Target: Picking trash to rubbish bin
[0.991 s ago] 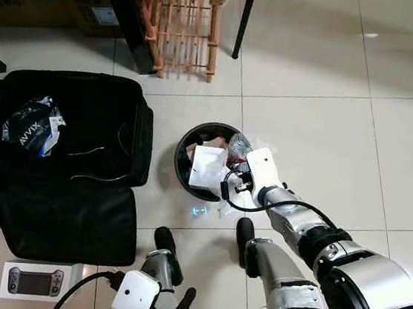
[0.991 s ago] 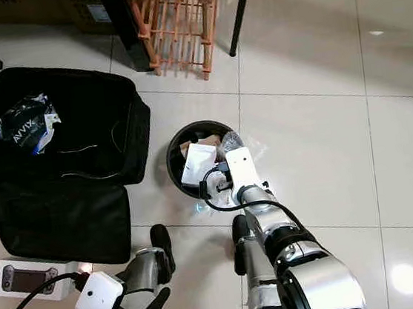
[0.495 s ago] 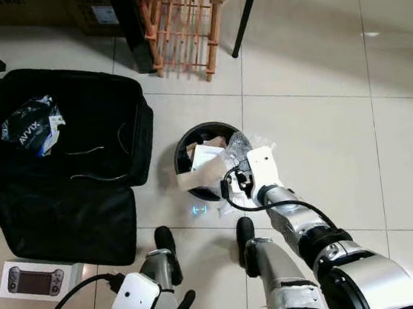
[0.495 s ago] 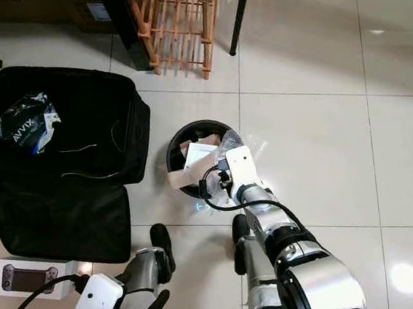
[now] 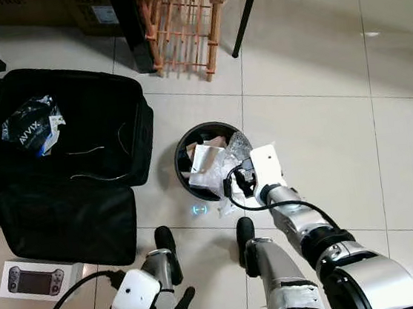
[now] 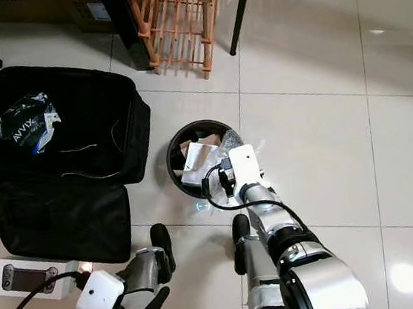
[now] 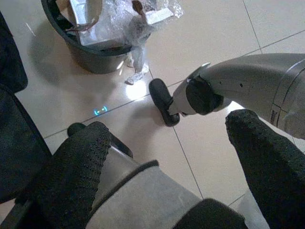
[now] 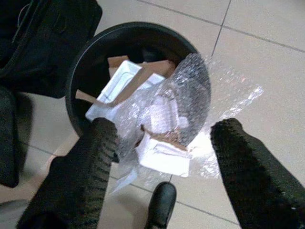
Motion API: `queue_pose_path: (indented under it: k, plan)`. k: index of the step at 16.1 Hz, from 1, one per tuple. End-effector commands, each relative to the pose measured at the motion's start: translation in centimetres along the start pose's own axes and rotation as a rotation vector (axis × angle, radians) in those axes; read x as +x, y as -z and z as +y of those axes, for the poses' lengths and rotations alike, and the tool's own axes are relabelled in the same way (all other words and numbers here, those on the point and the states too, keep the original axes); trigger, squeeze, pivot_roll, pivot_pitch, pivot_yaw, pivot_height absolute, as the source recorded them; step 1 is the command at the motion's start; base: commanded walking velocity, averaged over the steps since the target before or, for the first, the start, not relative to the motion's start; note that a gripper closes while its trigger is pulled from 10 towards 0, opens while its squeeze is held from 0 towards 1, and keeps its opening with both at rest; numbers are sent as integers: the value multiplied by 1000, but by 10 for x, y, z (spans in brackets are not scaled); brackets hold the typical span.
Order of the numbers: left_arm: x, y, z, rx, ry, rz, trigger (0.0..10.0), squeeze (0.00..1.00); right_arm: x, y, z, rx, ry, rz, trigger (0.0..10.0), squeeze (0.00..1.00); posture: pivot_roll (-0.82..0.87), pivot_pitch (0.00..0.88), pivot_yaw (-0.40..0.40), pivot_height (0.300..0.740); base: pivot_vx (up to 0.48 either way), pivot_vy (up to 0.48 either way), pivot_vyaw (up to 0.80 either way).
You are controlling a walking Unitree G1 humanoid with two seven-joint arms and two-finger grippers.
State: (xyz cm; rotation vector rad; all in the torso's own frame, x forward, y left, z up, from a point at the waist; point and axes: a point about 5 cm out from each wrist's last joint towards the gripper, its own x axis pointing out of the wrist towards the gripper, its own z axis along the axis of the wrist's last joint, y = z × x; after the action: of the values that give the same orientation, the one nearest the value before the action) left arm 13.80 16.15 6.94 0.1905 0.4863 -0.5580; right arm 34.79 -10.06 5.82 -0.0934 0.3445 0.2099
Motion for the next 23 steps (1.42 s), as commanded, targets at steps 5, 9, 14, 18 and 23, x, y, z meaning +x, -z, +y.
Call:
queue_pose_path:
  k: [5, 9, 14, 18, 23]
  plan:
    - [9, 6, 0, -11, 19, 21, 10000, 0, -8, 19, -17, -2, 48, 22, 10000, 1000, 204, 558, -29, 740, 0, 0, 0]
    - [31, -13, 10, -1, 16, -52, 10000, 0, -10, 9, -26, -80, 60, -55, 10000, 1000, 182, 475, -17, 740, 0, 0, 0]
    - [62, -47, 25, 67, -40, -195, 10000, 0, -17, -4, -36, -132, 44, -164, 10000, 1000, 130, 358, 7, 740, 0, 0, 0]
    - [77, -68, 33, 73, -59, -268, 10000, 0, -31, -22, -43, -112, 109, -232, 10000, 1000, 101, 285, 58, 740, 0, 0, 0]
    - [91, -87, 43, 128, -109, -338, 10000, 0, -60, -42, -50, -71, 295, -325, 10000, 1000, 73, 209, 116, 740, 0, 0, 0]
